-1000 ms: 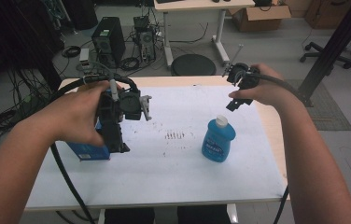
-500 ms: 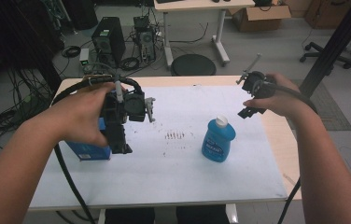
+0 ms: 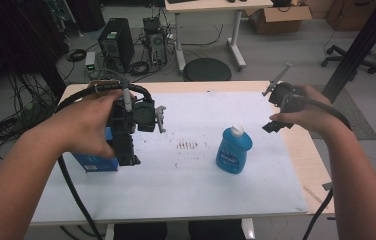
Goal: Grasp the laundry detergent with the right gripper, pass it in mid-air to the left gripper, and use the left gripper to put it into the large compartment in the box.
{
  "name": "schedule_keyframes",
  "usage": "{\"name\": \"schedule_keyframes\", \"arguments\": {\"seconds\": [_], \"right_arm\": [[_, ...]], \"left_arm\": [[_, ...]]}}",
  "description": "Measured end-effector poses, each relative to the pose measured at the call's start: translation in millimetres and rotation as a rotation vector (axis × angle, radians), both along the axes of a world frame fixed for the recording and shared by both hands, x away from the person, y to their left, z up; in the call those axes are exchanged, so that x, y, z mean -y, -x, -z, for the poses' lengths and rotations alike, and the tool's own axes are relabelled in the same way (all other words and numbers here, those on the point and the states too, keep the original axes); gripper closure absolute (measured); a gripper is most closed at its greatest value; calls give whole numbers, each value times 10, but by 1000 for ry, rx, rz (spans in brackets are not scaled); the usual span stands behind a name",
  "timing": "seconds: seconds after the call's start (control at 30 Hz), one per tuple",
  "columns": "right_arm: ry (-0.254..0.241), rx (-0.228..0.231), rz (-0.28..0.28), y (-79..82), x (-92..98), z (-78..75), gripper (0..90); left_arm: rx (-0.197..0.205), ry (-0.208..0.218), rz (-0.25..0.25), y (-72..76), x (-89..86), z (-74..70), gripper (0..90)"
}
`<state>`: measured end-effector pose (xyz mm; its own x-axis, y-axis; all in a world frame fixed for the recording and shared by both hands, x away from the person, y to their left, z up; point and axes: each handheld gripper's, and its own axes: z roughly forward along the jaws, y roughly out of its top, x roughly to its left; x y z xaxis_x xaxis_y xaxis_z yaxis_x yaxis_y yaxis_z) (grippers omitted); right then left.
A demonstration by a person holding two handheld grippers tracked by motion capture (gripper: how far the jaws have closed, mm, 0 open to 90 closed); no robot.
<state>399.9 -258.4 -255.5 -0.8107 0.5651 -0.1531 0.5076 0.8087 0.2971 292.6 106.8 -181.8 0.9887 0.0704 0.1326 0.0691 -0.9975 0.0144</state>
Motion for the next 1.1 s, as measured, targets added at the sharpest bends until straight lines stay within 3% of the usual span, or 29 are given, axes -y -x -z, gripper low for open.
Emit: {"name": "schedule_keyframes", "arguments": {"seconds": [0.6,1.1], "right_arm": [[-74,12,-5,343,224,211,42],[-109,28,-33,583,254,445,41]], "left_arm": [[4,-6,5,12,-26,-6,2],[3,8,10,32,-40,16,2]]}}
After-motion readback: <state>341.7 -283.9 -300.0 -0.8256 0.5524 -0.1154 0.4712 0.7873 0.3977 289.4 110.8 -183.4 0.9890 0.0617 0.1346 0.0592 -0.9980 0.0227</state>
